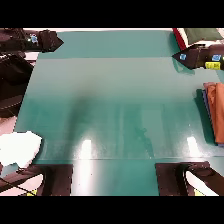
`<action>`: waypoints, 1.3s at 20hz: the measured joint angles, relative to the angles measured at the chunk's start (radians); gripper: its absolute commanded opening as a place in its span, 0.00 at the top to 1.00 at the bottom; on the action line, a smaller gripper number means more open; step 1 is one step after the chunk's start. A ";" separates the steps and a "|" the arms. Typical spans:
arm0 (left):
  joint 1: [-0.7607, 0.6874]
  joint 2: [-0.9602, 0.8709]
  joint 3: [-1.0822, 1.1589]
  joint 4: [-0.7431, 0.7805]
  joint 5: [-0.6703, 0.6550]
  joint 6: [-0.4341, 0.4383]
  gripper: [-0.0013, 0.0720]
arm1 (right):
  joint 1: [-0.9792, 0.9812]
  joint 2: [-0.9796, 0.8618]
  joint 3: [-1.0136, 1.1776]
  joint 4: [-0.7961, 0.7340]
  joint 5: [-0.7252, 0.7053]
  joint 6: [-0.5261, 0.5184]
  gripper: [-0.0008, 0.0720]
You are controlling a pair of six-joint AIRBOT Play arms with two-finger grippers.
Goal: Fold the shirts.
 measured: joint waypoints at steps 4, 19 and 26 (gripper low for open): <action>0.000 0.000 0.000 0.000 0.004 0.000 0.94 | 0.001 0.000 0.000 0.001 0.000 0.000 0.97; 0.060 0.076 -0.004 0.104 -0.100 -0.001 0.94 | 0.002 0.000 0.000 0.000 0.005 0.000 0.97; 0.280 0.373 -0.355 0.424 -0.371 -0.005 0.23 | 0.002 0.000 0.000 0.000 0.006 0.000 0.97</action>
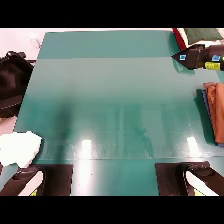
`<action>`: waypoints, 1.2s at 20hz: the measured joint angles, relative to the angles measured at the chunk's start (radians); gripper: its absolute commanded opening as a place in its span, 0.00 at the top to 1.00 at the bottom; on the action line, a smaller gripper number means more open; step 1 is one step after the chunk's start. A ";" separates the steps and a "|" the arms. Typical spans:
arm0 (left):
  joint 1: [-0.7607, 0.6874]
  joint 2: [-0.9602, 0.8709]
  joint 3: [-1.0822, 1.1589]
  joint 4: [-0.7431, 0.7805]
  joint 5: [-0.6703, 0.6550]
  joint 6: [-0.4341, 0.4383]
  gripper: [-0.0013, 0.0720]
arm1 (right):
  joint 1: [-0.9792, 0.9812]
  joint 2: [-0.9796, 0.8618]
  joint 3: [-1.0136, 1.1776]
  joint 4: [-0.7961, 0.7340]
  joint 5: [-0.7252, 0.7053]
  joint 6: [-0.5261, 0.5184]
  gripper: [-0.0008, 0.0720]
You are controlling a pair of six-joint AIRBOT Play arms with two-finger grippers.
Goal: Fold the shirts.
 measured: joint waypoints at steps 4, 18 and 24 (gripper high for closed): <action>0.082 0.068 -0.278 0.118 -0.059 -0.032 0.11 | 0.000 0.000 0.000 0.000 0.000 0.000 0.97; 0.102 0.091 -0.455 0.200 -0.078 -0.166 0.95 | 0.000 -0.002 0.016 0.003 -0.045 -0.001 0.97; -0.146 0.074 0.060 0.061 -0.018 -0.143 0.95 | 0.000 -0.058 0.195 0.009 -0.056 0.008 0.97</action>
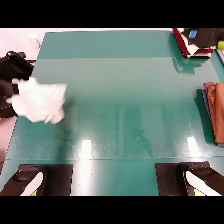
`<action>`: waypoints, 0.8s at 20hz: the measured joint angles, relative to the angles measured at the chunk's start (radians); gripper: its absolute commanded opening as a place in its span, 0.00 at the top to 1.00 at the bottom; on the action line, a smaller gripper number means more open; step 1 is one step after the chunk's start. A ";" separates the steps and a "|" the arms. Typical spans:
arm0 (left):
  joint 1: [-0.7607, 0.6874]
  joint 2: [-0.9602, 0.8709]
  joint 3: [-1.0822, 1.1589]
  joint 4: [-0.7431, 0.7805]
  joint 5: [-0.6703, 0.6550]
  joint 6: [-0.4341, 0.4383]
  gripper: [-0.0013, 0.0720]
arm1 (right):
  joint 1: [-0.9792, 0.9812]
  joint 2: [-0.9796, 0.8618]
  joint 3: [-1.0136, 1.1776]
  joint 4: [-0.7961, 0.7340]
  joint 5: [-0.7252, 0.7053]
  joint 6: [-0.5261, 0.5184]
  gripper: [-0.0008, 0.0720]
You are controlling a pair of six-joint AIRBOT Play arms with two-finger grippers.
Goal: Fold the shirts.
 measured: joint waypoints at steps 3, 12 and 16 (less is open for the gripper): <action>-0.187 -0.072 0.172 -0.015 0.026 0.004 0.95 | 0.000 -0.042 0.117 0.000 0.009 0.006 0.97; -0.666 -0.551 0.327 -0.125 0.158 0.026 0.22 | 0.000 -0.167 0.391 -0.002 0.142 0.019 0.97; -0.650 -0.665 0.338 -0.212 0.245 0.037 0.22 | 0.000 -0.181 0.400 -0.007 0.187 0.026 0.97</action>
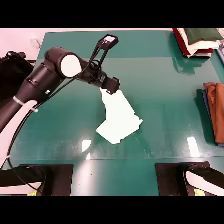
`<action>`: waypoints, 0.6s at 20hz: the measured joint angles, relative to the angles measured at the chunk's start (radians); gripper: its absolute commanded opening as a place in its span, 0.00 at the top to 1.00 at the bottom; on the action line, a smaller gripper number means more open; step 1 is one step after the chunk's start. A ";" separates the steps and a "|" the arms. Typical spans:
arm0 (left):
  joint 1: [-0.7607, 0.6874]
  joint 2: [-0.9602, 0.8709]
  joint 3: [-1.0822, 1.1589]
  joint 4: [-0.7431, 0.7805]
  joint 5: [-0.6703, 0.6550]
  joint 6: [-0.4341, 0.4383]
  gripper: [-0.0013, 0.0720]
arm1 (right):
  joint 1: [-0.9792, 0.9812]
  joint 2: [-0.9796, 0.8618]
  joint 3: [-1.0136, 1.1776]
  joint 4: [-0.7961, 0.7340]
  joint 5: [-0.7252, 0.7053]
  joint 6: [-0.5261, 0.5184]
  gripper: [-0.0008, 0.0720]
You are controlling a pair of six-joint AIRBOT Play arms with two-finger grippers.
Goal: Fold the shirts.
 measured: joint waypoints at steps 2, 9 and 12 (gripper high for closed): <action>0.069 -0.027 0.001 -0.021 0.024 -0.002 0.22 | 0.000 -0.003 -0.011 0.000 0.016 0.002 0.97; 0.247 -0.219 0.001 -0.168 0.051 -0.019 0.24 | 0.000 -0.005 -0.089 -0.001 0.032 0.003 0.97; 0.265 -0.330 0.001 -0.227 0.074 -0.022 0.24 | 0.000 -0.005 -0.132 0.000 0.040 0.010 0.97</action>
